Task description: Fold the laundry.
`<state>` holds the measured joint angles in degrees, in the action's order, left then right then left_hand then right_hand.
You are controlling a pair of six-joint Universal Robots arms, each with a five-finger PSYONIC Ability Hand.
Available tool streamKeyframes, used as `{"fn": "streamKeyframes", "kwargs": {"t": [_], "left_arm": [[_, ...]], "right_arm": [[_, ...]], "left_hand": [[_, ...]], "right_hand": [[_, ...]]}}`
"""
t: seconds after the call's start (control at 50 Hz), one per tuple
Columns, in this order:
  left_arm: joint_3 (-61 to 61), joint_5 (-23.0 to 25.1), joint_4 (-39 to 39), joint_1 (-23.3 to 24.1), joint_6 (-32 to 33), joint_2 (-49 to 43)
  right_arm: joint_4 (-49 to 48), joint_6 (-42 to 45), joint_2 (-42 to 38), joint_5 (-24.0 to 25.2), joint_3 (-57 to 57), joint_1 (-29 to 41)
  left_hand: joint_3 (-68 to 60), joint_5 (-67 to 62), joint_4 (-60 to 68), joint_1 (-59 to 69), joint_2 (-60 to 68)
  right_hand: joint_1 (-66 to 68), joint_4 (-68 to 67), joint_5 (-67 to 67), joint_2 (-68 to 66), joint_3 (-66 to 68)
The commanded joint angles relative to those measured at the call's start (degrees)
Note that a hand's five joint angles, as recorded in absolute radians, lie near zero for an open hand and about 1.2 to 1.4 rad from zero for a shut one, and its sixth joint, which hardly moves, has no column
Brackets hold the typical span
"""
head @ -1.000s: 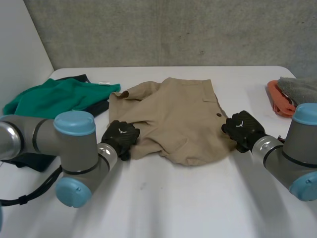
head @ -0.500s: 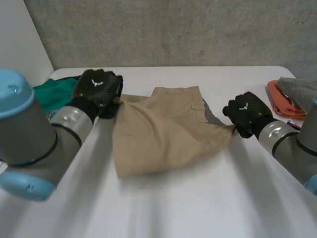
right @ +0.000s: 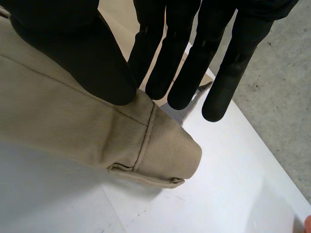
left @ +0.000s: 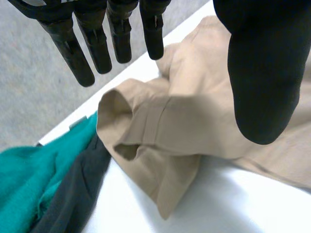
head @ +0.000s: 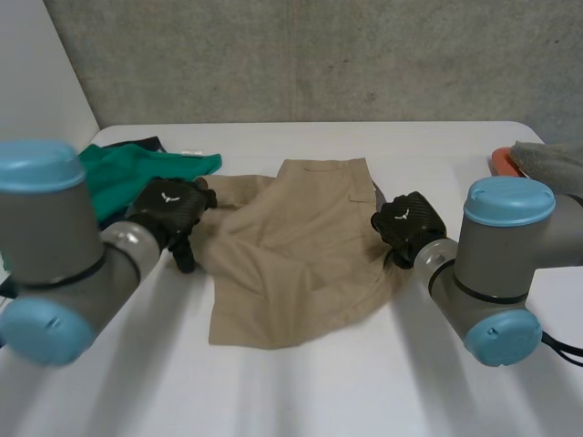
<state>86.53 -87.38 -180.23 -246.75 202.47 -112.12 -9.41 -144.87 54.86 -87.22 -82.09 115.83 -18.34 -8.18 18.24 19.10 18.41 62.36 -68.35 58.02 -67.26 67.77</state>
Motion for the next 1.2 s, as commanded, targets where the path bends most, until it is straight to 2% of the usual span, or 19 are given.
{"fn": "streamKeyframes", "kwargs": {"t": [0.02,0.14,0.36,0.68,0.76,0.78,0.8,0.86,0.94,0.96,1.08,1.2], "left_arm": [[19.08,3.61,-6.09,1.97,-0.33,13.41],[25.53,5.37,-9.25,4.00,-0.33,13.86],[20.96,6.95,-10.40,2.86,1.17,1.91],[18.41,7.66,-11.10,4.26,1.43,-2.22],[17.97,7.48,-11.63,4.09,2.31,-2.84],[17.88,7.48,-11.80,4.09,2.49,-3.01],[17.53,7.31,-11.89,4.09,3.10,-3.19],[16.83,6.43,-11.28,4.26,4.42,-2.75],[17.79,1.69,-7.16,5.14,7.05,1.01],[18.58,0.29,-5.41,5.66,7.23,4.68],[22.53,-0.16,1.27,7.69,7.32,15.61],[26.05,-0.60,19.98,10.41,10.48,23.00]], "right_arm": [[-0.25,0.21,1.74,0.21,-1.40,-0.17],[-0.25,0.21,2.10,0.12,-2.28,0.18],[-0.69,0.73,2.27,-0.06,-3.42,0.80],[-3.07,2.67,3.59,0.03,-5.80,0.45],[-3.07,2.67,3.68,0.03,-5.71,0.45],[-2.98,2.58,3.77,0.03,-5.71,0.45],[-2.80,2.49,3.94,-0.06,-5.80,0.45],[-2.54,2.84,4.64,-0.14,-6.06,0.36],[0.00,3.81,7.54,-0.41,-7.38,0.09],[1.92,5.29,9.11,-0.32,-8.08,-0.17],[13.87,15.66,15.01,0.12,-11.15,-0.96],[33.21,29.28,23.10,0.47,-18.36,-3.42]], "left_hand": [[-18.06,-18.23,18.17,17.30,18.00],[-27.02,-27.18,27.13,26.26,26.96],[-21.81,-21.98,21.92,21.05,21.75],[-24.49,-24.65,24.60,23.73,24.43],[-41.94,-42.10,42.04,41.18,41.87],[-48.32,-48.49,48.43,47.56,48.26],[-60.71,-60.87,60.81,59.95,60.65],[-61.66,-61.82,61.76,60.90,61.59],[-61.66,-61.82,61.76,60.90,61.59],[-61.66,-61.82,61.76,60.90,61.59],[-61.66,-61.82,61.76,60.90,61.59],[-61.66,-61.82,61.76,60.90,61.59]], "right_hand": [[17.64,-11.65,11.98,-12.74,12.23],[17.64,-11.65,11.98,-12.74,12.23],[17.64,-11.65,11.98,-12.74,12.23],[17.64,-11.65,11.98,-12.74,12.23],[17.64,-11.65,11.98,-12.74,12.23],[17.64,-11.65,11.98,-12.74,12.23],[17.64,-11.65,11.98,-12.74,12.23],[17.64,-11.65,11.98,-12.74,12.23],[17.64,-11.65,11.98,-12.74,12.23],[17.64,-11.65,11.98,-12.74,12.23],[17.64,-11.65,11.98,-12.74,12.23],[17.64,-11.65,11.98,-12.74,12.23]]}}
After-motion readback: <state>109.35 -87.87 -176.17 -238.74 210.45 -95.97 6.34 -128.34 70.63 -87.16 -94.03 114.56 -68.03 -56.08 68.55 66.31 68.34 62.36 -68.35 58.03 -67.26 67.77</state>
